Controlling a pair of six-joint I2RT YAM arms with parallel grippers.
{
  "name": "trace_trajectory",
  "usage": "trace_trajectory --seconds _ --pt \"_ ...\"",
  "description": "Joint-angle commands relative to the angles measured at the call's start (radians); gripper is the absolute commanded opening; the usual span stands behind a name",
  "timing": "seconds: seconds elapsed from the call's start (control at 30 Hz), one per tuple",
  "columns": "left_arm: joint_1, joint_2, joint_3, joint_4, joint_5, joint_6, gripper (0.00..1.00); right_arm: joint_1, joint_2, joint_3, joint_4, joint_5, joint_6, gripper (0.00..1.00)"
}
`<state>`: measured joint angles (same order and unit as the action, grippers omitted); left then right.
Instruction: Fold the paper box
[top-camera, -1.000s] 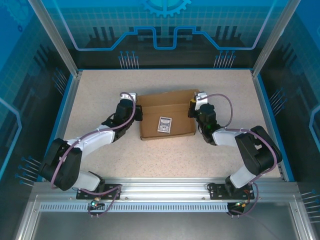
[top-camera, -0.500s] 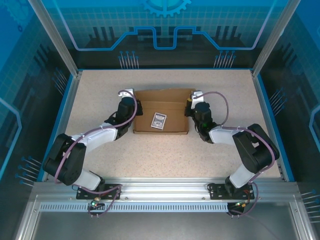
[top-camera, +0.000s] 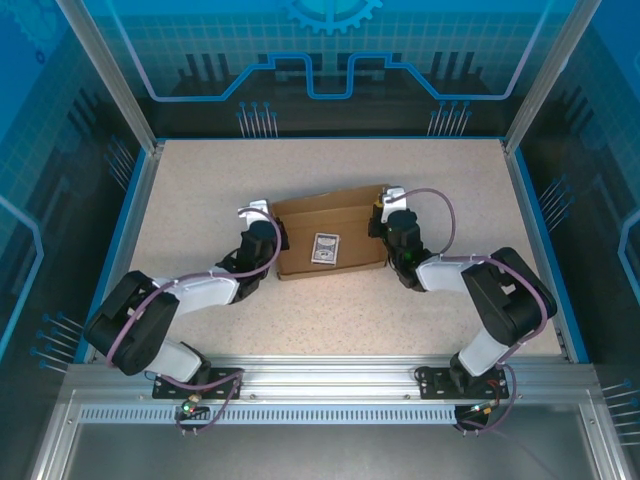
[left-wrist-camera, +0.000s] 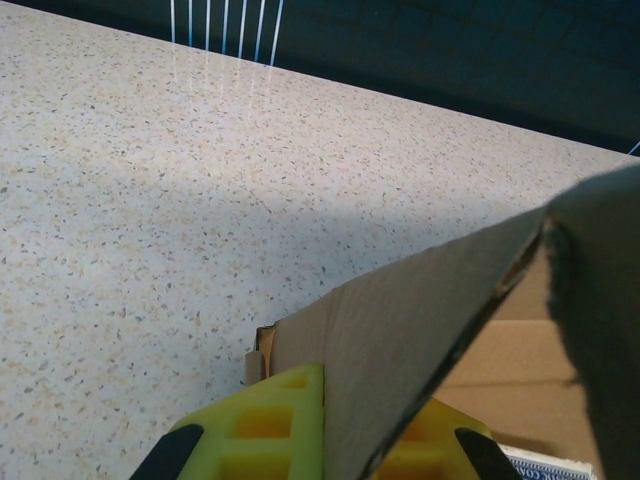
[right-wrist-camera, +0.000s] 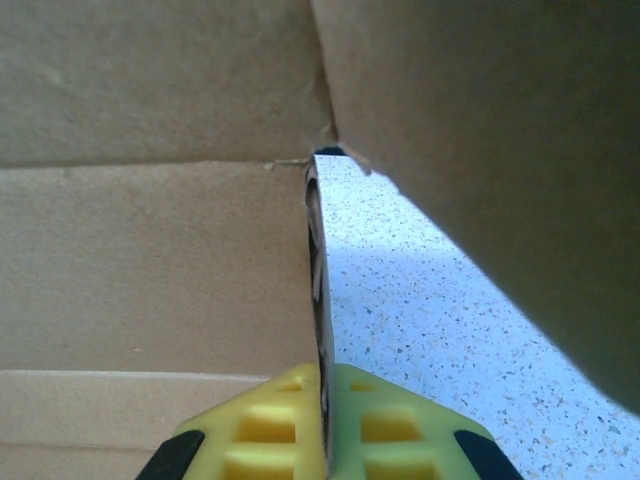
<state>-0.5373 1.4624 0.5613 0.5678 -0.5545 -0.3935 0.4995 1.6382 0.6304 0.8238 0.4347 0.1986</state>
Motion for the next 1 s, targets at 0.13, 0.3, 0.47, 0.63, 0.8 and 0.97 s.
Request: trace_trajectory --seconds 0.13,0.3,0.47,0.63,0.8,0.97 --pt "-0.037 -0.001 -0.076 -0.013 -0.039 0.039 0.0 0.039 0.059 -0.056 -0.095 -0.055 0.002 0.06" --pt "-0.052 0.001 -0.093 -0.005 -0.052 0.038 0.0 0.041 0.056 -0.082 -0.082 -0.047 0.0 0.06" --pt "-0.056 -0.006 -0.096 -0.006 -0.058 0.044 0.0 0.04 0.04 -0.095 -0.089 -0.042 -0.007 0.06" --pt "-0.056 -0.017 -0.088 -0.018 -0.057 0.05 0.03 0.04 0.03 -0.088 -0.099 -0.041 -0.01 0.06" --pt "-0.057 -0.049 -0.087 -0.035 -0.071 0.06 0.1 0.04 0.023 -0.084 -0.104 -0.04 -0.012 0.06" --pt "-0.057 -0.088 -0.086 -0.051 -0.076 0.073 0.23 0.04 0.019 -0.088 -0.105 -0.036 -0.015 0.06"
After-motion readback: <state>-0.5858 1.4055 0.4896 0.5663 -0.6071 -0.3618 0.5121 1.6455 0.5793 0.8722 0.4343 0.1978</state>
